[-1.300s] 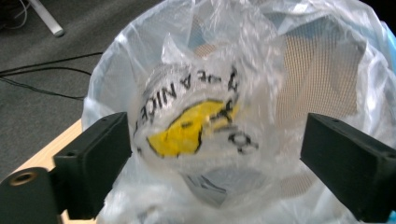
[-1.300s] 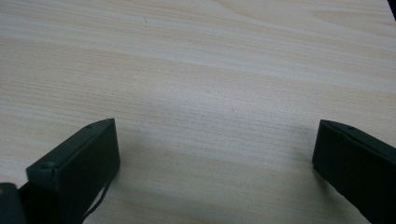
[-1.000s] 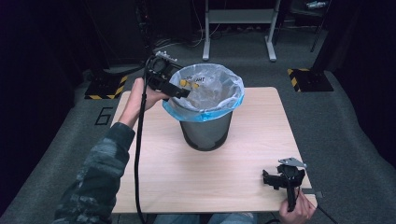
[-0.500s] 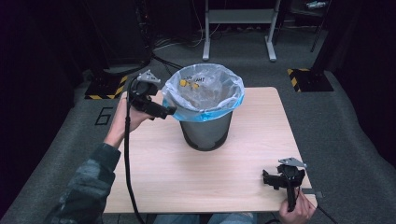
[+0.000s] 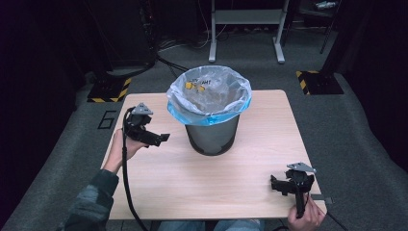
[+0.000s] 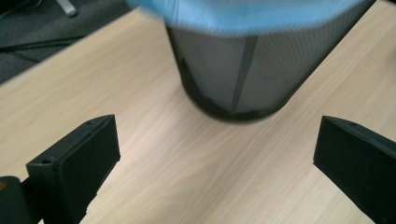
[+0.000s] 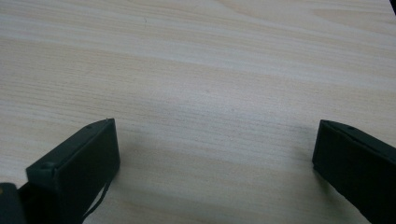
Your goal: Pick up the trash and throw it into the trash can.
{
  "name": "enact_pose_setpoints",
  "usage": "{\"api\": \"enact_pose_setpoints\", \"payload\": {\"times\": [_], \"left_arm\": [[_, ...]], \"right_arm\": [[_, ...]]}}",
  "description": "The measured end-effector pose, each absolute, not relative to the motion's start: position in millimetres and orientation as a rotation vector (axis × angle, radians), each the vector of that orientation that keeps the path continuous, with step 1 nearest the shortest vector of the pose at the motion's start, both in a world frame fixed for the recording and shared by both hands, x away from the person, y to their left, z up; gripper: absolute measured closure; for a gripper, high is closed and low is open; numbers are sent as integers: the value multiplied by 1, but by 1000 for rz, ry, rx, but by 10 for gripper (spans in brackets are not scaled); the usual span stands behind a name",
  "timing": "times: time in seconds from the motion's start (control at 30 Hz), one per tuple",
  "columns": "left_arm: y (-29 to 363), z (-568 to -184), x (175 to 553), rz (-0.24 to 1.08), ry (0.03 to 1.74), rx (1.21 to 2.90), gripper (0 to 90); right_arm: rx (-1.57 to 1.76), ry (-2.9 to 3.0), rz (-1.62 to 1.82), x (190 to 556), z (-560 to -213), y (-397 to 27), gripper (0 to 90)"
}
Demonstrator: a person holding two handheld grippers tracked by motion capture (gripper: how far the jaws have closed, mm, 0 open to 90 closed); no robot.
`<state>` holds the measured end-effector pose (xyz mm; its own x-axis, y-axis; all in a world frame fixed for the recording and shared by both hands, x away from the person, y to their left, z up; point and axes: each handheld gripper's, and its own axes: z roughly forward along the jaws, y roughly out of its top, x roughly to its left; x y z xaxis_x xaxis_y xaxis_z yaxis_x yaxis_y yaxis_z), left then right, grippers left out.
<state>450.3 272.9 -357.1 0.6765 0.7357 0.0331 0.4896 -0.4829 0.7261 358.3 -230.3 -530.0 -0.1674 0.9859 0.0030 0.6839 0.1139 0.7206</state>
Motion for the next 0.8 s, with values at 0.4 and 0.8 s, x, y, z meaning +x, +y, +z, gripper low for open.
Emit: {"api": "enact_pose_setpoints", "payload": {"times": [0.4, 0.8], "left_arm": [[298, -476, 444, 336, 1079, 2237, 0], [312, -530, 430, 448, 1068, 2147, 0]], "right_arm": [[1617, 1911, 816, 358, -530, -230, 0], [1617, 1911, 817, 358, -530, -230, 0]]}}
